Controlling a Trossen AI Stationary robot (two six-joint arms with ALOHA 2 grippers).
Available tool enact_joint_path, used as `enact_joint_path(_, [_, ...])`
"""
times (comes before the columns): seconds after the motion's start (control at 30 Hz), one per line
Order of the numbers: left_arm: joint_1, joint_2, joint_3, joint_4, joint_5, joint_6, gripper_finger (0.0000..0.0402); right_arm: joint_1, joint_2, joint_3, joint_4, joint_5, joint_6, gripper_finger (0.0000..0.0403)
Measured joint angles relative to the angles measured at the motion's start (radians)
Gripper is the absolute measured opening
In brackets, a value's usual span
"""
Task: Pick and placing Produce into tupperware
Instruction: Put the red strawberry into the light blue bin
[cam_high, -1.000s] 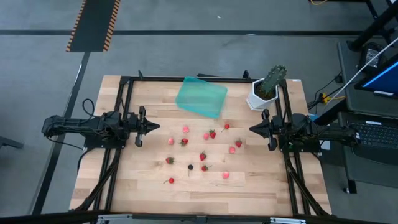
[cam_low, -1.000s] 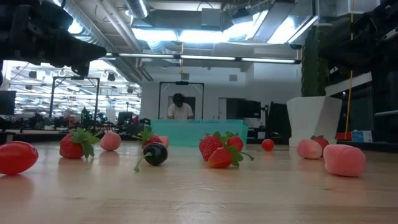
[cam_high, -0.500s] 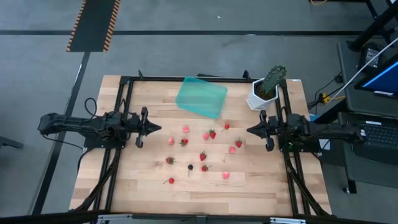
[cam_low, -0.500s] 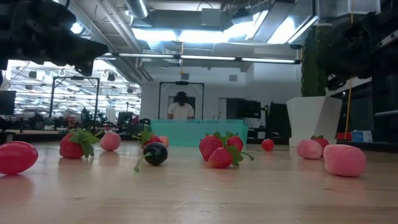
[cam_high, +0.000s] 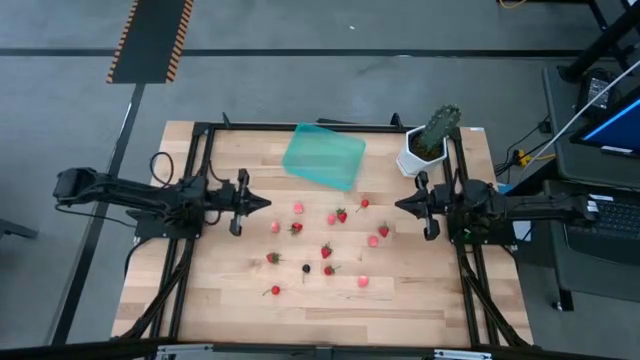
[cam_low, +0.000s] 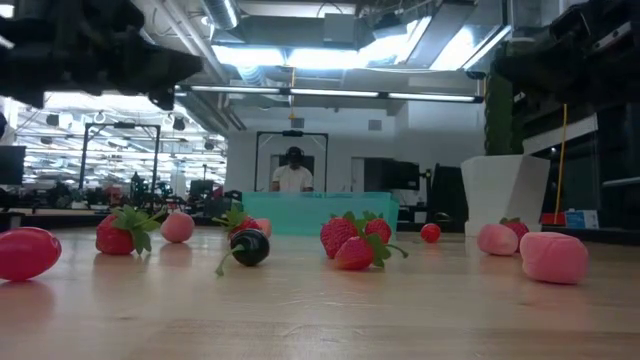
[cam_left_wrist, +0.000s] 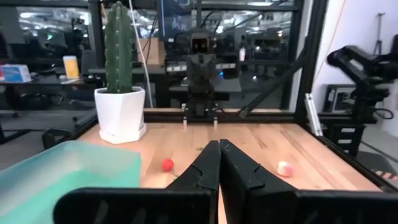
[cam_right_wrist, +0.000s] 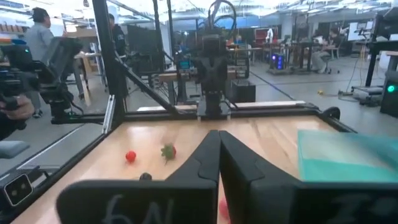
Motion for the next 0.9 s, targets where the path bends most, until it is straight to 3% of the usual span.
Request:
enact_joint_path(0.17, [0.067, 0.128, 0.102, -0.042, 0.098, 0.006, 0.0000, -0.002, 0.063, 0.132, -0.209, 0.000, -0.044, 0.0013])
enact_joint_path(0.33, [0.134, 0.211, 0.203, -0.207, 0.133, 0.028, 0.0000, -0.004, 0.122, 0.296, -0.472, 0.003, -0.039, 0.0013])
enact_joint_path(0.57, [0.162, 0.222, 0.325, -0.487, 0.155, 0.055, 0.0000, -0.004, 0.231, 0.517, -0.813, 0.010, -0.004, 0.0005])
enact_joint_path(0.77, [0.160, 0.226, 0.486, -0.825, 0.105, 0.079, 0.0000, -0.004, 0.404, 0.639, -0.978, 0.020, 0.017, 0.0015])
enact_joint_path(0.9, [0.159, 0.225, 0.506, -0.861, 0.101, 0.082, 0.0000, -0.004, 0.506, 0.691, -1.035, 0.020, 0.024, 0.0008])
